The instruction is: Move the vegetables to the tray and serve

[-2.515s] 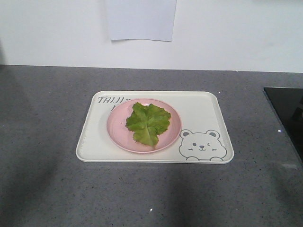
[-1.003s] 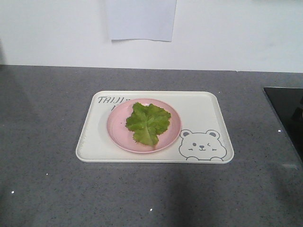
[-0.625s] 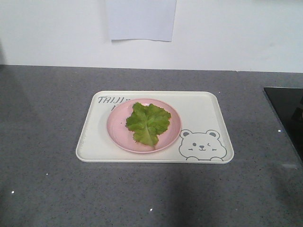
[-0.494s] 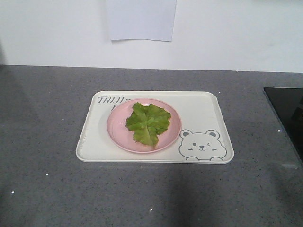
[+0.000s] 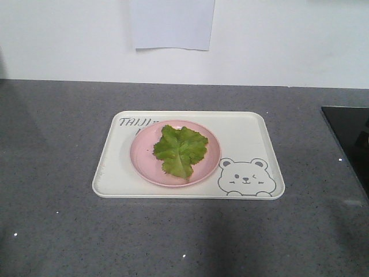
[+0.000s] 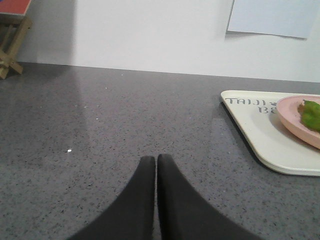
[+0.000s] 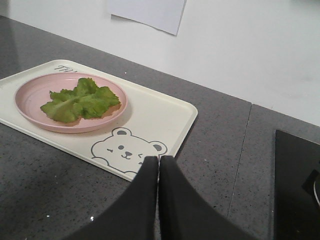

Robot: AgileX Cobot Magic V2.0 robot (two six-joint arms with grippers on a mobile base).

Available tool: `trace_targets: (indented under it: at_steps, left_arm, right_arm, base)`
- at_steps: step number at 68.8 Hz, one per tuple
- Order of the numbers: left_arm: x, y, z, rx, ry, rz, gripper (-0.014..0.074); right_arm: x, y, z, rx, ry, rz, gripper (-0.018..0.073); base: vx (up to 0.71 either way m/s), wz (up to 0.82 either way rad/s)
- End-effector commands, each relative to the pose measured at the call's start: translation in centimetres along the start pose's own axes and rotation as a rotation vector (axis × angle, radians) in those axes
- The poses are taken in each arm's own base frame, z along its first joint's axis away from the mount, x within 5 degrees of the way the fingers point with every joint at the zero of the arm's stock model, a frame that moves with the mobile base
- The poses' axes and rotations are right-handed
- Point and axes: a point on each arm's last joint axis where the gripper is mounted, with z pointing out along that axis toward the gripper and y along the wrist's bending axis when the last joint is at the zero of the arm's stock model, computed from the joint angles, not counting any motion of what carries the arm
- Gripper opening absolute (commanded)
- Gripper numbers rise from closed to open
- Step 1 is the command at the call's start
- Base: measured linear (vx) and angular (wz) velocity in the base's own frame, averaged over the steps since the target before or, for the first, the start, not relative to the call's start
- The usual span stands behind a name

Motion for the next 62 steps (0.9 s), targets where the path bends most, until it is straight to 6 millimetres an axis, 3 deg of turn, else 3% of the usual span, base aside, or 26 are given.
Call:
trace_targets:
  at_steps: [1,30,43,62]
  left_arm:
    - [0.0,0.0,0.0,0.01,-0.06,-0.012,-0.0006]
    - [0.0,0.0,0.0,0.01,-0.06,-0.012,-0.0006]
    - [0.0,0.0,0.0,0.01,-0.06,-0.012,-0.0006]
    - [0.0,0.0,0.0,0.01,-0.06,-0.011,-0.0006]
  right_arm:
    - [-1.3,-0.4,-0.2,0.037,-0.076,0.007,-0.0006]
    - [-1.2,-0.9,-0.3,0.093,-0.075,-0.049,-0.0006]
    - [-1.1,-1.7,-1.3,0.208,-0.114,0.062,-0.0006]
    - [4.2,-0.8,-0.2,0.219,-0.152,0.105,-0.0006]
  base:
    - [0.0,0.0]
    - [0.0,0.0]
    - [0.0,0.0]
    - [0.0,0.0]
